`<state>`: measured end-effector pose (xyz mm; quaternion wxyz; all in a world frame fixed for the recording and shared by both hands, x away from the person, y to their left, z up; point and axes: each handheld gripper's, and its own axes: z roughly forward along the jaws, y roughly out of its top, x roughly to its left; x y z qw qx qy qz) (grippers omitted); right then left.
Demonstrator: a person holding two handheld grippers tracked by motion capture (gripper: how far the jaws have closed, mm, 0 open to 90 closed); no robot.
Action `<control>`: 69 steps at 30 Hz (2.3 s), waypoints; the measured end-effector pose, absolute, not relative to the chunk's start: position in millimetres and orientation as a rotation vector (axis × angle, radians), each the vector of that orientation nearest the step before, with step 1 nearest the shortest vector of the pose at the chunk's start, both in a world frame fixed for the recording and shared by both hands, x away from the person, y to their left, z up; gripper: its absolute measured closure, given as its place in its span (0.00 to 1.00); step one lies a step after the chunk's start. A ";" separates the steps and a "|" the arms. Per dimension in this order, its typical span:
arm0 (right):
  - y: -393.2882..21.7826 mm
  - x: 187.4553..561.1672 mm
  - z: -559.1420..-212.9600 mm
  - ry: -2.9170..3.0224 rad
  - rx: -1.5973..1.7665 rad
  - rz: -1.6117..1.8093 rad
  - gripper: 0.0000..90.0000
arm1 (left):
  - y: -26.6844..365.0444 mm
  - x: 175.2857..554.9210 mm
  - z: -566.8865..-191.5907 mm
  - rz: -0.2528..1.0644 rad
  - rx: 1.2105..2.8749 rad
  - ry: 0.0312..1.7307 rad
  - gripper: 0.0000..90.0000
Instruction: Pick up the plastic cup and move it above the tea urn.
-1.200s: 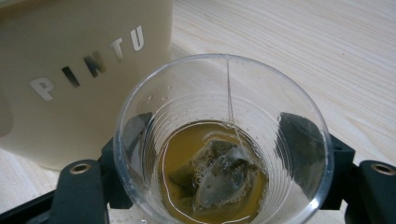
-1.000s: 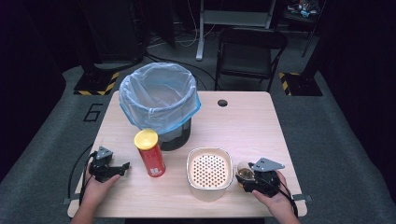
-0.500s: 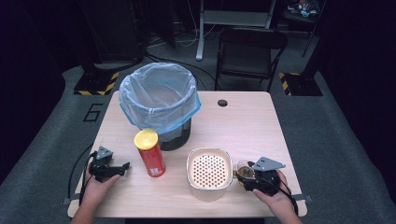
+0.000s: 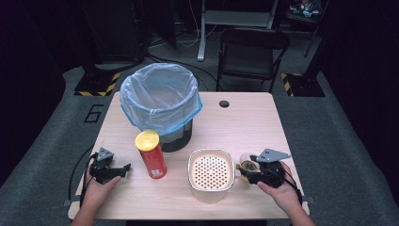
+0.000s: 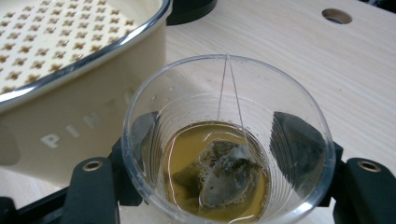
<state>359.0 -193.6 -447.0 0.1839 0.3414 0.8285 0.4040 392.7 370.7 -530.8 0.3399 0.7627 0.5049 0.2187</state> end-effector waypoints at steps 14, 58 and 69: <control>-195.2 387.9 -421.8 2.313 0.896 1.147 0.38 | 370.8 393.0 -530.9 0.575 1.985 1.311 0.13; -135.0 405.2 -387.0 2.228 0.287 1.023 0.38 | 370.8 392.7 -530.8 0.569 1.985 1.314 0.13; -121.8 391.8 -390.8 2.164 0.096 0.941 0.38 | 370.9 393.1 -531.0 0.575 1.984 1.310 0.13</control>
